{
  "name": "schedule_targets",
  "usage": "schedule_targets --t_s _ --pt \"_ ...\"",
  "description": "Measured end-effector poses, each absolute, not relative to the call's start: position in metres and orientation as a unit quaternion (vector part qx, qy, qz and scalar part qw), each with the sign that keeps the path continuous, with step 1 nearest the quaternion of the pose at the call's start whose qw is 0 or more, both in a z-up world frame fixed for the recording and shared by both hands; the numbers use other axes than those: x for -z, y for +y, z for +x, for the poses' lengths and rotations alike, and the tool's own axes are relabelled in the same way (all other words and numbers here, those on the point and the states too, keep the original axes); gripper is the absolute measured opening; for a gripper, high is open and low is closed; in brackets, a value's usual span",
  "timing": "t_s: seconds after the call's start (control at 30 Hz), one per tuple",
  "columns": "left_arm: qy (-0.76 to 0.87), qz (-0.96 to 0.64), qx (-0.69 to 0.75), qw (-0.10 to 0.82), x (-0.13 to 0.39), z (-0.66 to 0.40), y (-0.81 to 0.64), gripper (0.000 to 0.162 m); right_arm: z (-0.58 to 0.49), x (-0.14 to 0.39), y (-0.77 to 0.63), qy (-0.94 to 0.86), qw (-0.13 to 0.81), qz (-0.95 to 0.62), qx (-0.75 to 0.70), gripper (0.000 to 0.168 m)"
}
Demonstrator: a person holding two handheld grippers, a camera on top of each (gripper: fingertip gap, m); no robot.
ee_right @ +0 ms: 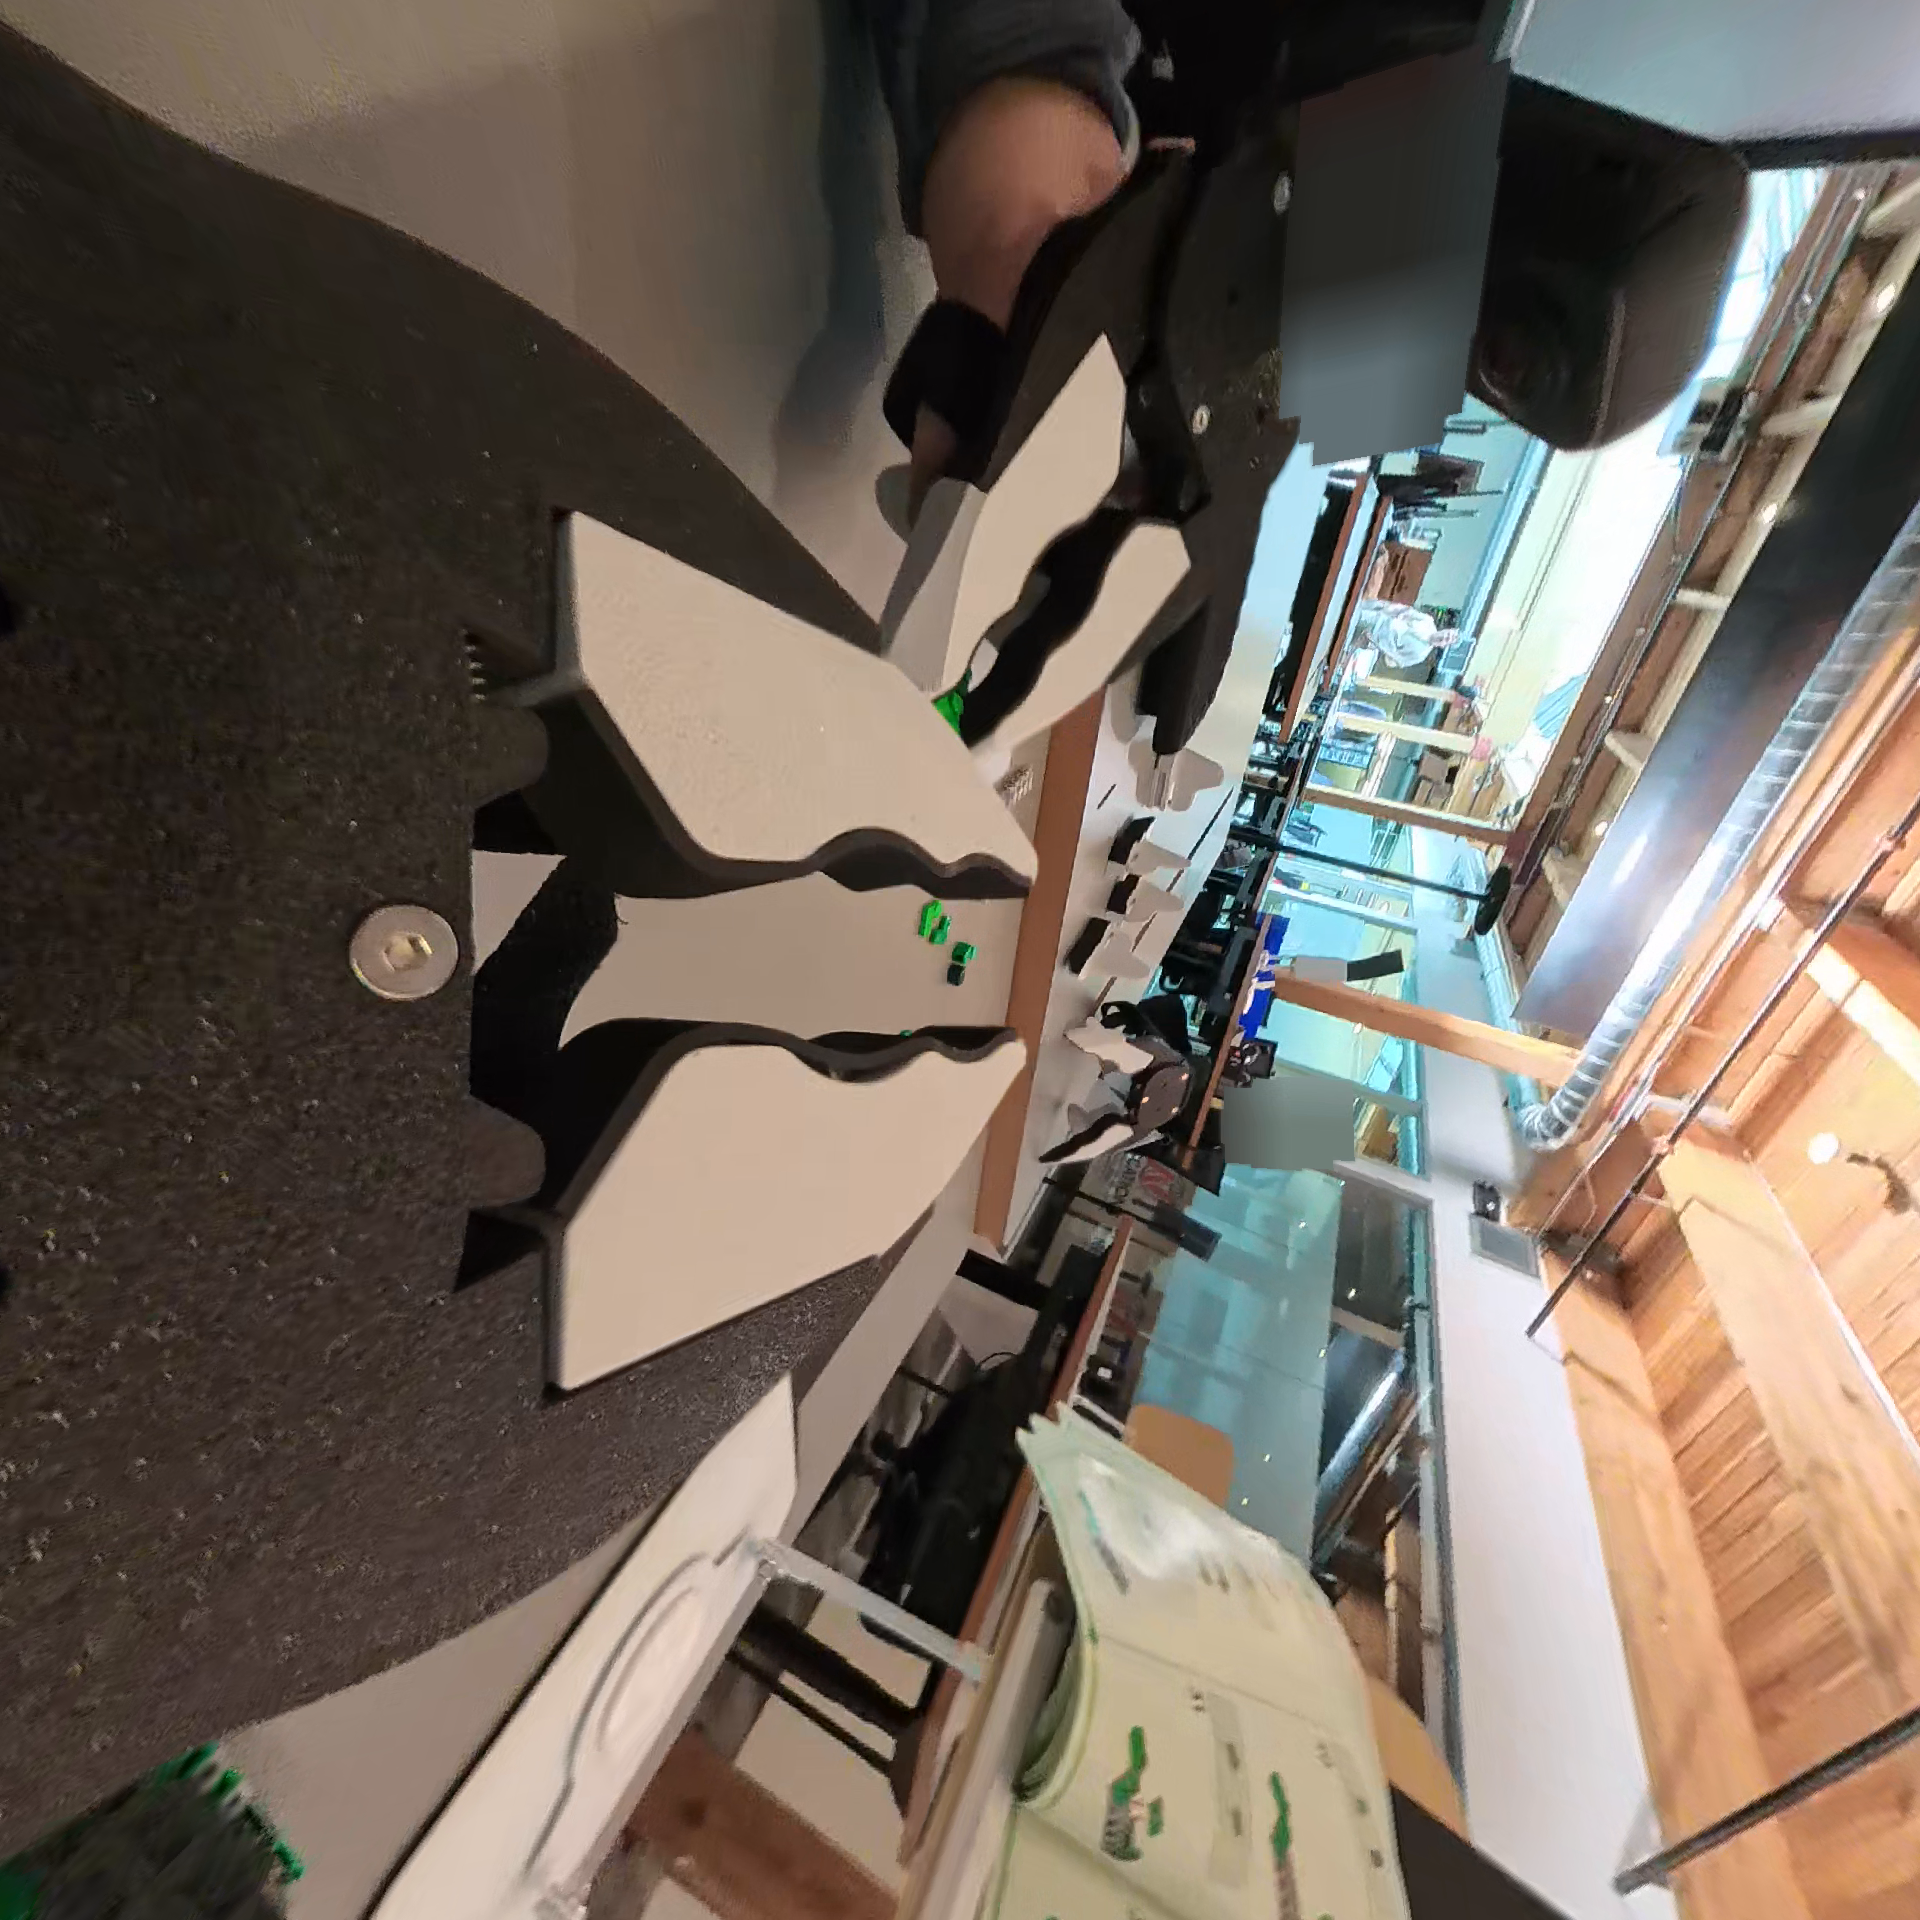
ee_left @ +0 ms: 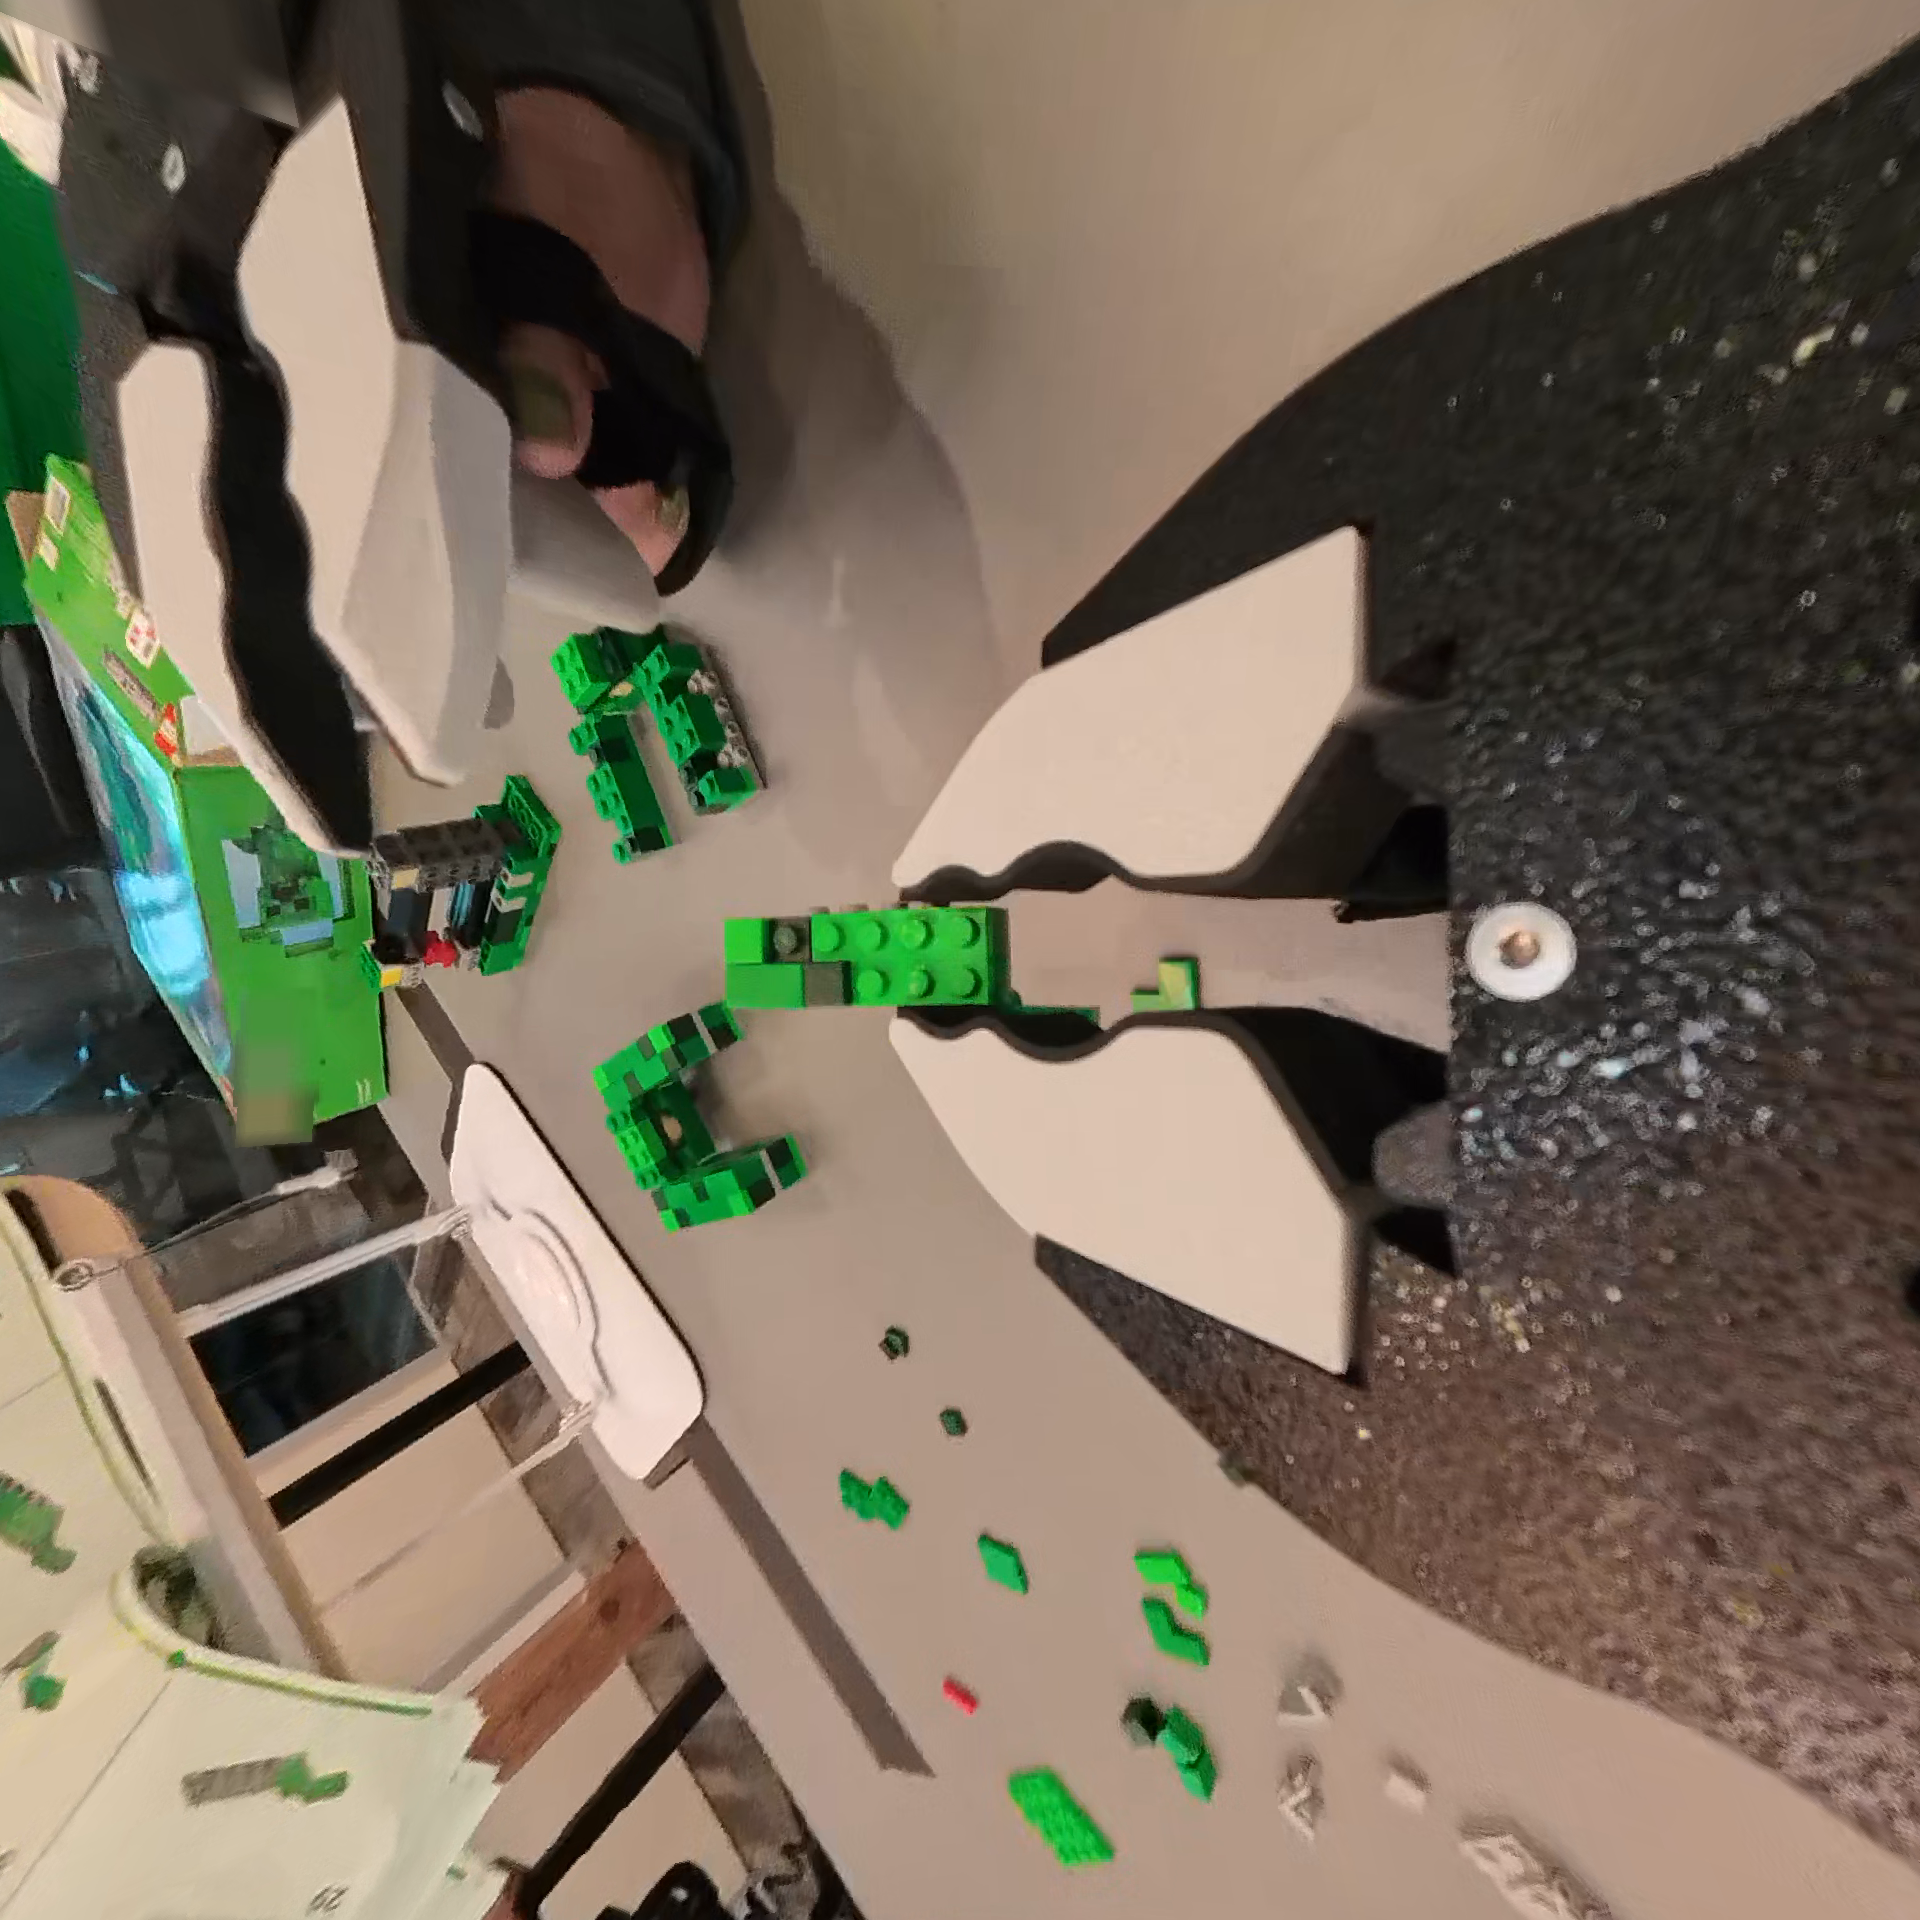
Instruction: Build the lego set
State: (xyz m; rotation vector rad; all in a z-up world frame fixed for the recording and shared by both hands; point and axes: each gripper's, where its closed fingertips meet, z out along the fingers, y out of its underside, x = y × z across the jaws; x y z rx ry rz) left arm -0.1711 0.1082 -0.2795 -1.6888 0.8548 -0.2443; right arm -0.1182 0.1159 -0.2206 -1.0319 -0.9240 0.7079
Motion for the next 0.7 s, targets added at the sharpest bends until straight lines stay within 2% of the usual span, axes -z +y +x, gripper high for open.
schedule_targets --t_s 0.43,0.7 --pt "0.332 -0.704 0.091 0.621 0.266 -0.162 0.106 0.018 -0.12 0.217 0.105 -0.431 0.711 -0.444 -0.335 0.017" --pt "0.4 -0.7 0.044 0.591 0.285 -0.146 0.102 0.018 -0.116 0.217 0.107 -0.425 0.711 -0.446 -0.338 0.01"
